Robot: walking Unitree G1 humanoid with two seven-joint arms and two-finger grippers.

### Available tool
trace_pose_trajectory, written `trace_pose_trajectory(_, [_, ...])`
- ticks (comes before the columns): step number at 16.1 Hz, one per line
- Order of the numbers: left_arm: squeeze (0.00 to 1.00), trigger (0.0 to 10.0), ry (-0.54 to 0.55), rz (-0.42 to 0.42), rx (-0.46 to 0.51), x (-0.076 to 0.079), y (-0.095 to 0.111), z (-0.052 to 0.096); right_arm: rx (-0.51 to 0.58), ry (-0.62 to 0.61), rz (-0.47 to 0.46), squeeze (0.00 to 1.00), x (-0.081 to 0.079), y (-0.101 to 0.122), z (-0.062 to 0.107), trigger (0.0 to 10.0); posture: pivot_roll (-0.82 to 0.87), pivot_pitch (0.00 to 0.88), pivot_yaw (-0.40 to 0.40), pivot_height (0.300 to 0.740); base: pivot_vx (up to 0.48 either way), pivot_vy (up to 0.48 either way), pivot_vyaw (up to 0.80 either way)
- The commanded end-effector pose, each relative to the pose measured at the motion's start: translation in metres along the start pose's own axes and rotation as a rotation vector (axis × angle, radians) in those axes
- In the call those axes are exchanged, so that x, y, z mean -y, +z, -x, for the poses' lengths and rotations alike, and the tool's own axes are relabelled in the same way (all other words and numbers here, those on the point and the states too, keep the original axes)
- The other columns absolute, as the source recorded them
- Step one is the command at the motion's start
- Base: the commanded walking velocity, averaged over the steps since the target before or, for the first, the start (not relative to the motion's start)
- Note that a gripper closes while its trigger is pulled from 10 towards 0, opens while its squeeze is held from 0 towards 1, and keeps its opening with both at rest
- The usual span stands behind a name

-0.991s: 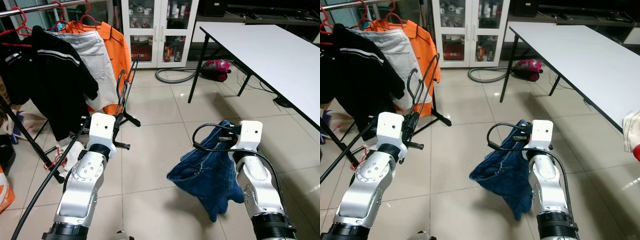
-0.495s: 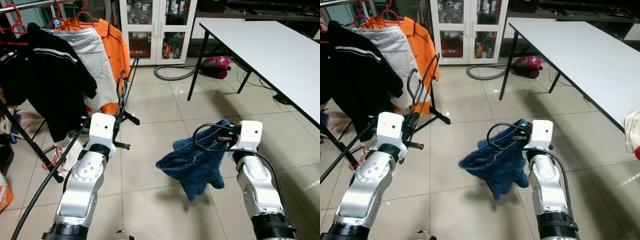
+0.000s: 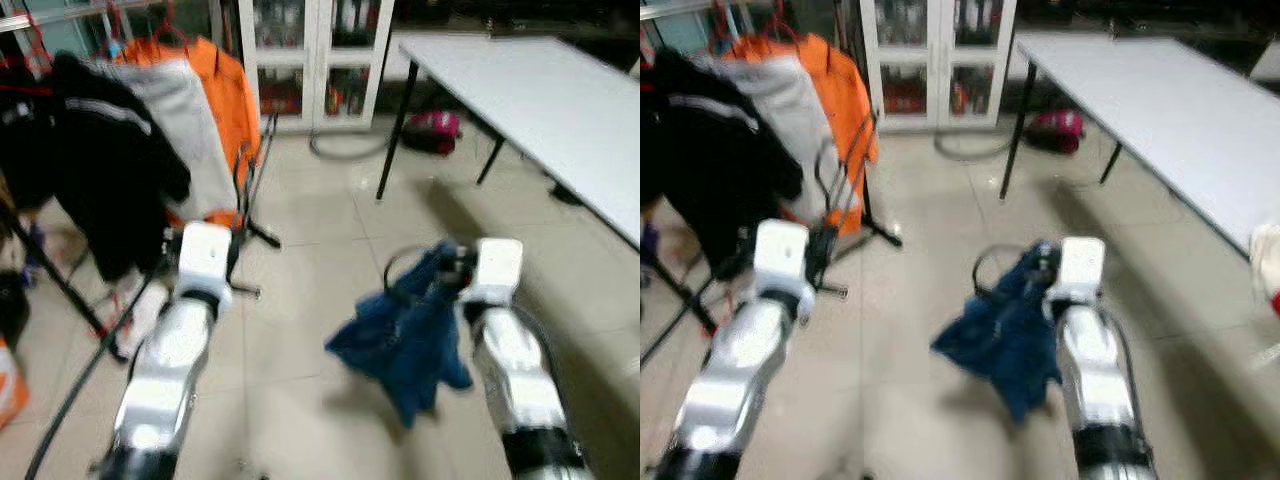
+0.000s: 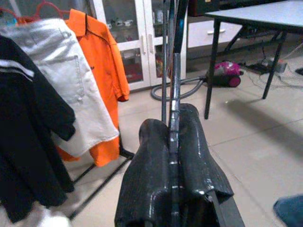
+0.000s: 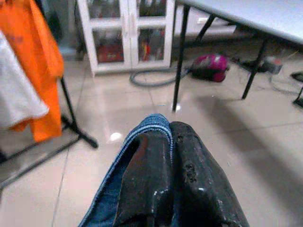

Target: Hang hanger

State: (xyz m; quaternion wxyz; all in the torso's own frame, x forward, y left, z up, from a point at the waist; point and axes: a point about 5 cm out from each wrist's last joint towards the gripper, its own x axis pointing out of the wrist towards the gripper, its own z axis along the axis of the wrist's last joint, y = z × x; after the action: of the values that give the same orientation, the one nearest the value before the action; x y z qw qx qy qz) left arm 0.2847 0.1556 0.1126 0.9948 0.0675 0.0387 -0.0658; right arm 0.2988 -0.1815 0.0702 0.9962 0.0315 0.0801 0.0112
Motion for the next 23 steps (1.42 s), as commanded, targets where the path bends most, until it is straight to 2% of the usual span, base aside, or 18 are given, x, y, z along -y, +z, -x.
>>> trace_pose_trajectory(1, [0.00,10.0,-0.032,0.008,-0.010,0.0069,-0.0031,-0.0022,0.023,0.014,-0.007,0.00,0.0004,0.0080,-0.0044,0.0,0.00,0.000,-0.059,0.740,0.431,0.000,0.00])
trace_pose_trajectory(14, [0.00,10.0,-0.050,0.000,-0.005,0.0086,-0.0042,-0.0040,0.016,0.020,-0.008,0.00,0.0019,0.0047,-0.0059,0.0,0.00,0.000,-0.057,0.740,0.432,0.000,0.00])
trace_pose_trajectory(23, [0.00,10.0,0.000,0.004,0.002,0.0038,-0.0032,-0.0067,0.019,0.028,-0.015,0.00,-0.0010,0.0052,-0.0076,0.0,0.00,0.000,-0.058,0.740,0.433,0.000,0.00])
